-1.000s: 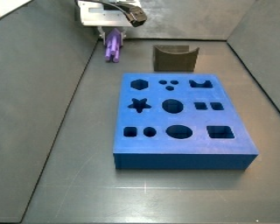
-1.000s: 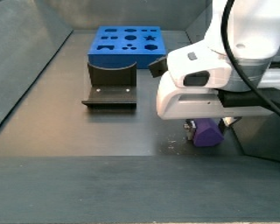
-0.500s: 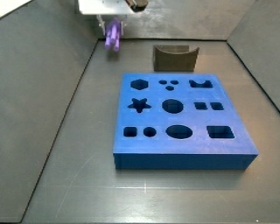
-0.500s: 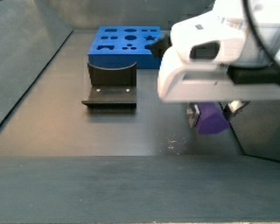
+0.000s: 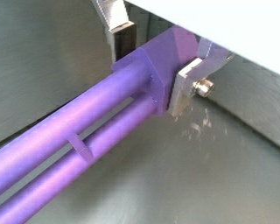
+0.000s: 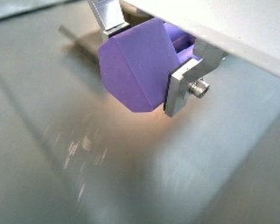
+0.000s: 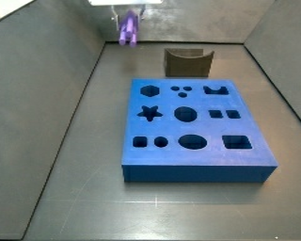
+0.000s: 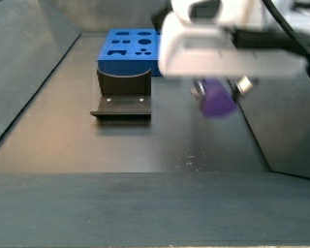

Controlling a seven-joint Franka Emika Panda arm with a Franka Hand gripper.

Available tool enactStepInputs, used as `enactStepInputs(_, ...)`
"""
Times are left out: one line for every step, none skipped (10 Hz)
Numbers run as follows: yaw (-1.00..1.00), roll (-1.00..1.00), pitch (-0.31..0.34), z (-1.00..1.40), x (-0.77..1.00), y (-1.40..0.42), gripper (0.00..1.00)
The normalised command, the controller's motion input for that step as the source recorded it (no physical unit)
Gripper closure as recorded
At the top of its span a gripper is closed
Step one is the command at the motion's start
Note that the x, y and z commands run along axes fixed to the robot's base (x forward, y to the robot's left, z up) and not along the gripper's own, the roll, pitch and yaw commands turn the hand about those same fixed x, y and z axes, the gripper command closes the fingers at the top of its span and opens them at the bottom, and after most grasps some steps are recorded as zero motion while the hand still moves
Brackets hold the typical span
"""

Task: Pick up the 3 prong object. Move up. Rotate the 3 prong object. Place the 3 prong object on the fixture. Regrasp the 3 prong object. Move to above the board. Insert the 3 prong object.
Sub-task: Rotate the 3 prong object.

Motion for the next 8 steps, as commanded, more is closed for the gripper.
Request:
enactStepInputs(0.03, 0.07, 0.103, 0.39, 0.26, -0.72, 1.00)
enactStepInputs(0.03, 0.10, 0.119, 0.24, 0.16, -0.49, 1.00)
enactStepInputs(0.03, 0.12, 0.107, 0.10, 0.09, -0.19, 1.00)
enactStepInputs(-1.00, 0.00, 0.000, 0.00, 0.00, 0.00, 1.00)
enactStepInputs(-1.00, 0.00, 0.000, 0.00, -0.01, 0.02, 1.00)
enactStepInputs(-1.00, 0.00, -0.001, 0.00, -0.01, 0.02, 1.00)
enactStepInputs(-1.00, 0.00, -0.002, 0.00, 0.00, 0.02, 1.00)
enactStepInputs(-1.00, 0.00, -0.002, 0.00, 0.00, 0.02, 1.00)
